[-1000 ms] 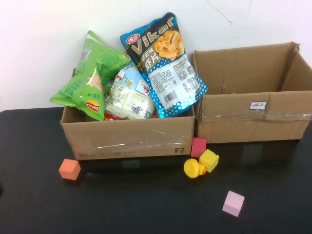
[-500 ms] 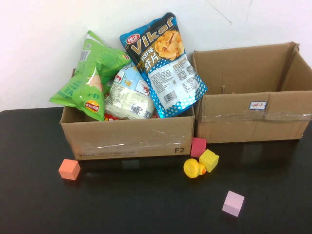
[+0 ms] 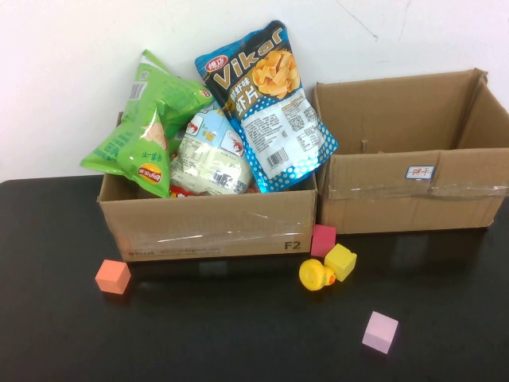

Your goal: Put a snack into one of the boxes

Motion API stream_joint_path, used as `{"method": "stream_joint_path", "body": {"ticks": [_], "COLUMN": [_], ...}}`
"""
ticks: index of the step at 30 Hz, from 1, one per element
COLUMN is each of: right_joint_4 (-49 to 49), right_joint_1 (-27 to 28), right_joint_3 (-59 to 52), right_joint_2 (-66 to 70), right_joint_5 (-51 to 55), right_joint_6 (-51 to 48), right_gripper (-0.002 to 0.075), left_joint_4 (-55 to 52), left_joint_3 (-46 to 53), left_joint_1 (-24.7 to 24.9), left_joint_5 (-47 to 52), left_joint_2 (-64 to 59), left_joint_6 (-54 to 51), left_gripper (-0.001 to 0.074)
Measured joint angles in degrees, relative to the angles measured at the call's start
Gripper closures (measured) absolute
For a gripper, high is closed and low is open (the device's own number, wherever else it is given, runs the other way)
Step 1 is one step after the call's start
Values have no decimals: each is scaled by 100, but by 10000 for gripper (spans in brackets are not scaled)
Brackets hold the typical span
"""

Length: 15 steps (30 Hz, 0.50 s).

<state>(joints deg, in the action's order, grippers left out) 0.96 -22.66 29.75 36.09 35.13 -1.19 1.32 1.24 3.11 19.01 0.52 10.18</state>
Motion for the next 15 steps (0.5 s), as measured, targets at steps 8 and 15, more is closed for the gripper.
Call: {"method": "stream_joint_path", "body": {"ticks": [8, 15], "right_joint_4": [0, 0], "right_joint_1": [0, 0], "right_joint_3": [0, 0], "right_joint_2": [0, 0], "right_joint_5": [0, 0], "right_joint_6": [0, 0], "right_gripper": [724, 724], "left_joint_4": [-132, -132], "left_joint_3": [0, 0], "left_joint_1": [24, 58], "left_joint_5": [3, 3], "left_joint_2": [0, 0], "left_joint_6": [5, 5], "left_gripper": [736, 736]}}
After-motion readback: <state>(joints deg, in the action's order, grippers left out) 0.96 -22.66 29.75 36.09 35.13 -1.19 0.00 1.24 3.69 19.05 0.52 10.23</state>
